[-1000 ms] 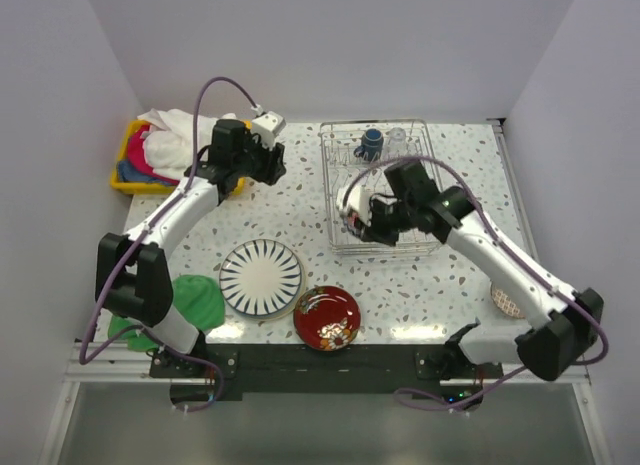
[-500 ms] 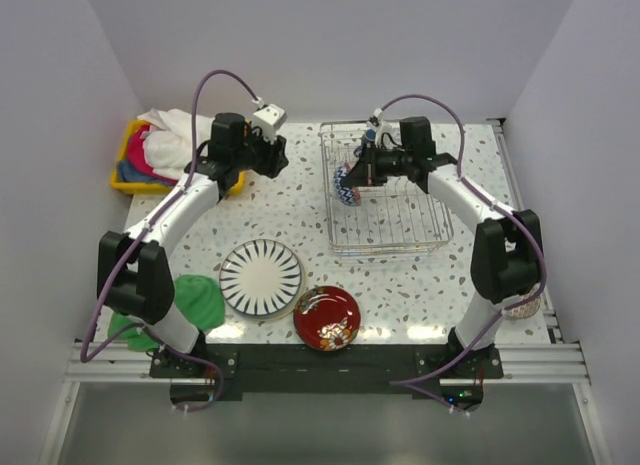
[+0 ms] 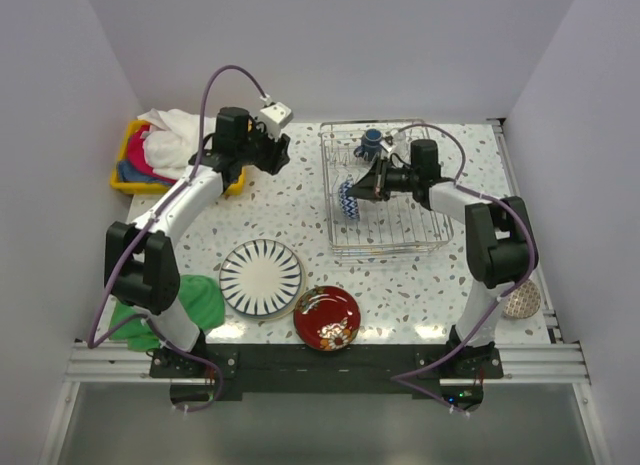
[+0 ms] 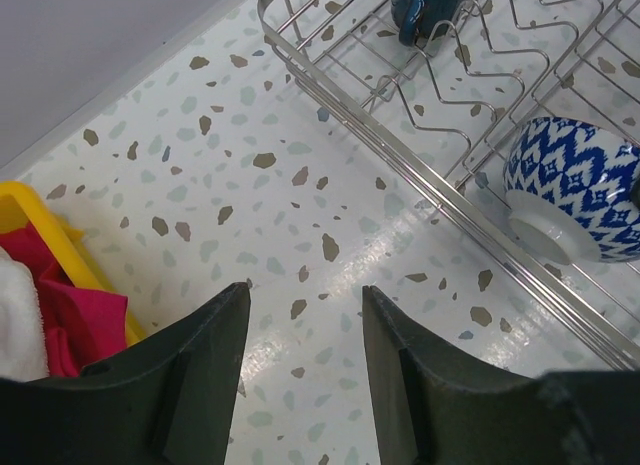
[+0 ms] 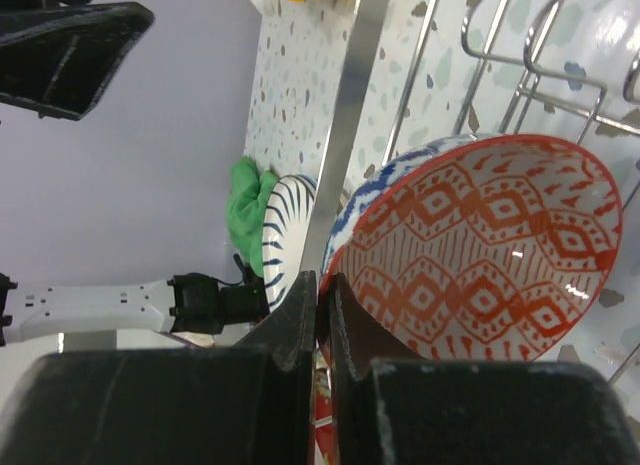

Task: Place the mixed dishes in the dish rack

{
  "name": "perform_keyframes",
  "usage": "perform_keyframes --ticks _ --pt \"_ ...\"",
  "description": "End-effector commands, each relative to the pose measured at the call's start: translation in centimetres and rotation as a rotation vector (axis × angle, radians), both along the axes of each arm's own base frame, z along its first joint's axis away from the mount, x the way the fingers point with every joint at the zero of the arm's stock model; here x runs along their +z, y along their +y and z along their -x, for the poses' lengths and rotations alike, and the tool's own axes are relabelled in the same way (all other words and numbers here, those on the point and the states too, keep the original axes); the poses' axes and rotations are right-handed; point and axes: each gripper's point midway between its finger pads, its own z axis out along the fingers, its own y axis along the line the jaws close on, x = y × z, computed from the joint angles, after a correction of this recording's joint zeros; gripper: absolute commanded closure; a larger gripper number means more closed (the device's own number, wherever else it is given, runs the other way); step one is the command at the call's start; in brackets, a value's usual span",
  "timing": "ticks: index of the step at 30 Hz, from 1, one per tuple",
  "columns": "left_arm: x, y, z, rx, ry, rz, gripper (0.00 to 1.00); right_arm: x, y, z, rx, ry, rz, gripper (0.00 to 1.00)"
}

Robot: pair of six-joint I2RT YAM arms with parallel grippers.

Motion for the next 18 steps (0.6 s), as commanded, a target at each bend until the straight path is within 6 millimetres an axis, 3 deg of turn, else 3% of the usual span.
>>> perform_keyframes --ticks 1,8,14,15,18 --pt "2.0 1.0 0.4 0.002 -0.061 -0.045 0.46 0.7 -0.1 -0.1 -0.003 -0.034 -0.037 1.00" --pt "1.5 0.8 1.3 -0.007 -0.055 -0.061 0.46 -1.5 -2.9 0.9 0.010 -0.003 0.074 1.00" --pt "0.9 0.4 1.1 -0.012 -0.046 -0.046 0.46 -4.6 -6.0 2.2 0.012 0.110 0.224 1.00" --pt "1.0 0.3 0.9 -0.018 -0.054 -0.039 0.46 -5.2 -6.5 3.0 0.014 0.162 0.249 0.93" --pt "1.0 -0.1 0.6 -0.023 -0.055 -0.026 0.46 -5.5 -8.0 3.5 0.025 0.166 0.341 0.85"
